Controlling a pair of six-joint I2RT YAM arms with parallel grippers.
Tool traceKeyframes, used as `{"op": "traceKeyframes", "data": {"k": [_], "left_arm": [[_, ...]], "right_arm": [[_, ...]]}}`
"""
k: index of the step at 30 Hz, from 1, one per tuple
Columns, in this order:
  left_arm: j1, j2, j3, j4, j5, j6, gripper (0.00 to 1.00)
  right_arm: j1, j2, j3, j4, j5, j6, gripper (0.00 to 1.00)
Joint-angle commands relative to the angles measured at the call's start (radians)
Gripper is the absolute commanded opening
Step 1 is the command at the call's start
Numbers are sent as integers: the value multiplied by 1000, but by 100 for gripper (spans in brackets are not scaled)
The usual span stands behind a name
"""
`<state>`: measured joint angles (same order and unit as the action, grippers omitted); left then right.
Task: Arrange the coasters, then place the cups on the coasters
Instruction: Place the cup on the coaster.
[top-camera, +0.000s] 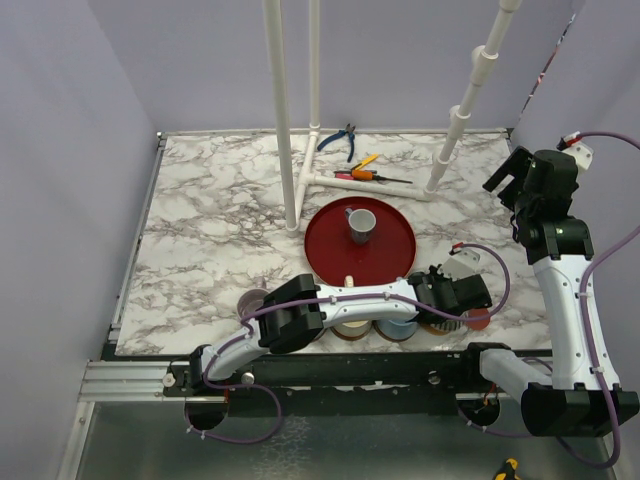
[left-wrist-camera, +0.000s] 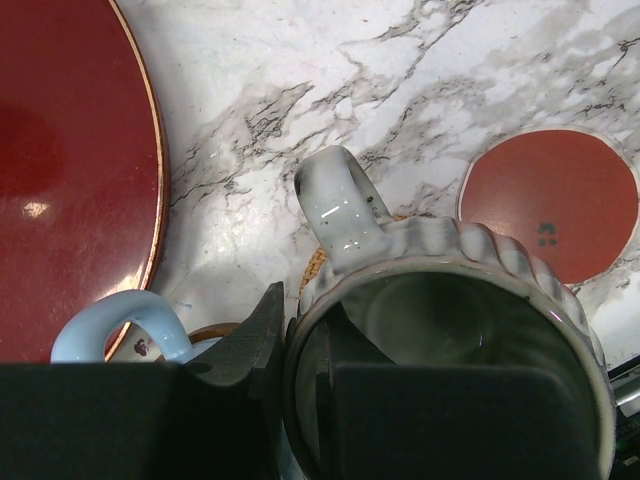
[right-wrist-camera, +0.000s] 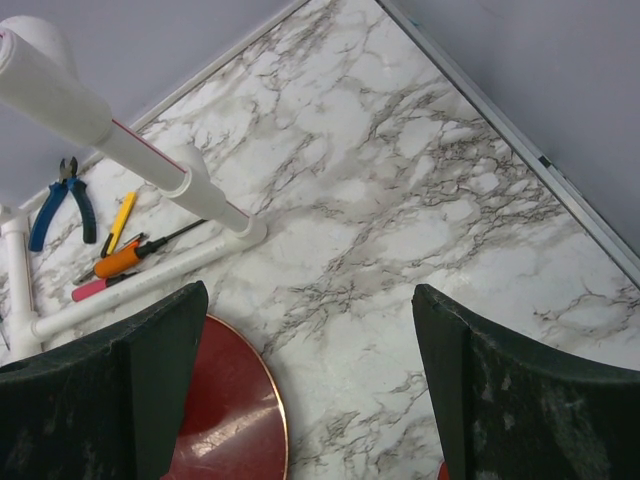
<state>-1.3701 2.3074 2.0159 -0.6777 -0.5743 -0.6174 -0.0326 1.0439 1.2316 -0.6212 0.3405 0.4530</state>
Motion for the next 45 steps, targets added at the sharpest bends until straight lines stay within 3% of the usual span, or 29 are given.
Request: {"op": "traceKeyframes", "data": {"k": [1, 19, 29, 45], "left_arm": [[-12, 6, 46, 10, -47, -9, 9], [-18, 13, 80, -15, -66, 25, 17], [-18, 19, 89, -19, -69, 34, 29], [-21, 24, 98, -21, -69, 38, 40]], "right_arm": [[-3, -15, -15, 22, -23, 7, 88], [-3, -12, -14, 25, -29, 6, 88], [-3, -9, -14, 26, -31, 3, 88], [-3, -11, -21, 28, -34, 2, 88]]}}
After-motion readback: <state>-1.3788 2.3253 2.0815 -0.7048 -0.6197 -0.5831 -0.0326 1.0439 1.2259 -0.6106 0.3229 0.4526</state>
